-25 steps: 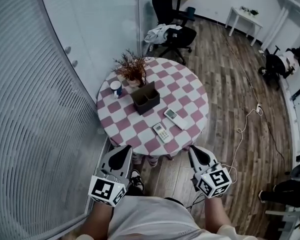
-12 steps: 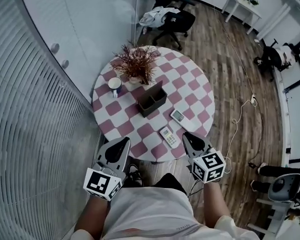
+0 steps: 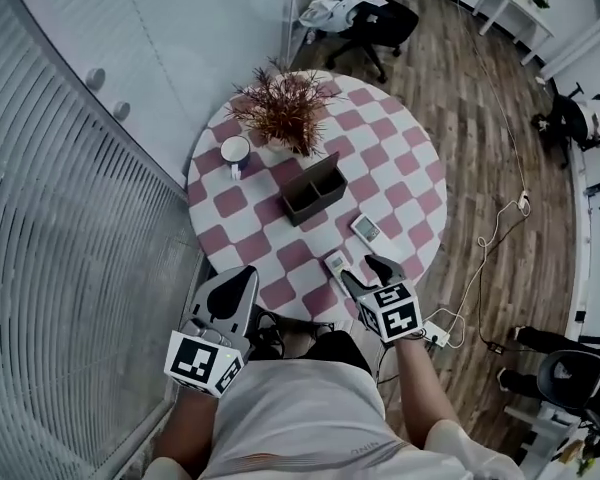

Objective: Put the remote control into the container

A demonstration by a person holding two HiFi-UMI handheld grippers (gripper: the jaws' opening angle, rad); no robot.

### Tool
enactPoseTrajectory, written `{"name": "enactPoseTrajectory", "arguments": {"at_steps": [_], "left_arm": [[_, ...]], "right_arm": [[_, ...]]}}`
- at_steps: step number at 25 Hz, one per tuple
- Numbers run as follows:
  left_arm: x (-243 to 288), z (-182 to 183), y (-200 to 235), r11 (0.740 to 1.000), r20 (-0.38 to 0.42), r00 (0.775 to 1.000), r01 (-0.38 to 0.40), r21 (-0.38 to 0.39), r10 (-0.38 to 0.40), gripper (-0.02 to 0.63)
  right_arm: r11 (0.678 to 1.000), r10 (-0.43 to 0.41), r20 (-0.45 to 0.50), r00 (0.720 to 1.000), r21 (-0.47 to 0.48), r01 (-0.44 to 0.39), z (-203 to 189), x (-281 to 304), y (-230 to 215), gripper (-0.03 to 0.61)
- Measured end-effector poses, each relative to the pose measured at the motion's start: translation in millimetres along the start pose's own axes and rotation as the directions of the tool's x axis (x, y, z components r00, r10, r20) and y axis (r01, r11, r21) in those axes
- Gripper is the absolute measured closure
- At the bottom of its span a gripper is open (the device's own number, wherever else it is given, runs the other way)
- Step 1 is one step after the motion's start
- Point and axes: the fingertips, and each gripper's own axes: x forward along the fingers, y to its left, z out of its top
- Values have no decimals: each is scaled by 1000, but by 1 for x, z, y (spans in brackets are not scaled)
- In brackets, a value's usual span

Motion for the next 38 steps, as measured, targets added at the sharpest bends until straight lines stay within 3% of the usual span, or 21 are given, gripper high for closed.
{"name": "enactPoseTrajectory", "arguments": {"at_steps": [6,13,19,23,27,33,36,38], "left_arm": [[10,-6,-6,998,-35,998,-62,-17,61,604],[17,-24,-3,994,-80,992,-105,-42,102,604],[15,-32,3,990,-101,988,-127,-59,121,604],[14,-32,3,991,-100,988,-122,-61,115,604],[12,-34,3,992,-105,989,-113,-62,106,604],[8,-34,7,992,-97,990,-111,-66,105,604],[5,-37,8,991,-97,990,-114,-68,107,604],[2,-38,9,990,-101,988,-122,-70,114,604]], "right_arm": [[998,56,-162,985,0,-57,-25,55,-9,328],[998,45,-326,944,-19,-54,-66,117,-9,302],[998,30,-396,918,-39,-50,-85,139,-3,303],[999,15,-394,919,-40,-34,-85,144,-6,305],[998,44,-320,946,-17,-52,-68,136,-6,322],[989,138,-93,986,59,-133,-17,102,4,324],[978,166,109,980,111,-178,28,86,1,324],[973,155,267,951,126,-194,63,75,-5,324]]}}
